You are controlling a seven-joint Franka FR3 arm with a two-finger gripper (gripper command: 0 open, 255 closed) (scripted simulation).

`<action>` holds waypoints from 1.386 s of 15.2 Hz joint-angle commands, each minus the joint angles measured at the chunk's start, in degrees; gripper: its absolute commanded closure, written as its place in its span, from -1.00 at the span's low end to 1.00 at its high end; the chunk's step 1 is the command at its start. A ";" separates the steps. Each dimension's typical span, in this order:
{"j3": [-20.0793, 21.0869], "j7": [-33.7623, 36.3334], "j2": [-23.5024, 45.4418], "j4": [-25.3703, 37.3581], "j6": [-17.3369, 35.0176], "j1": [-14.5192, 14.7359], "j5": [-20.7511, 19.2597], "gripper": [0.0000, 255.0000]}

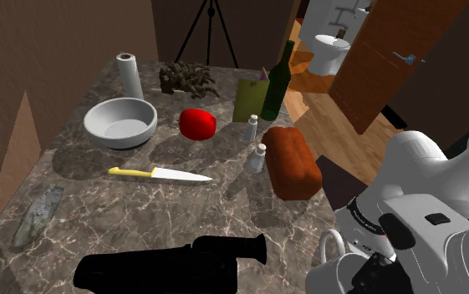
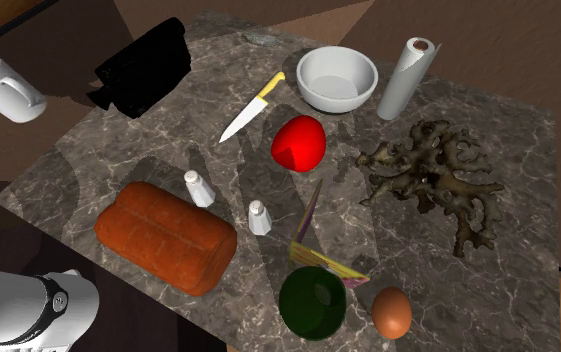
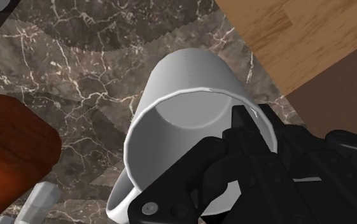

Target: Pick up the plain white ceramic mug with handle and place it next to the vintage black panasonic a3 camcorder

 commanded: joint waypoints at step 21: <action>9.05 1.17 6.40 -11.75 18.52 -1.84 2.47 1.00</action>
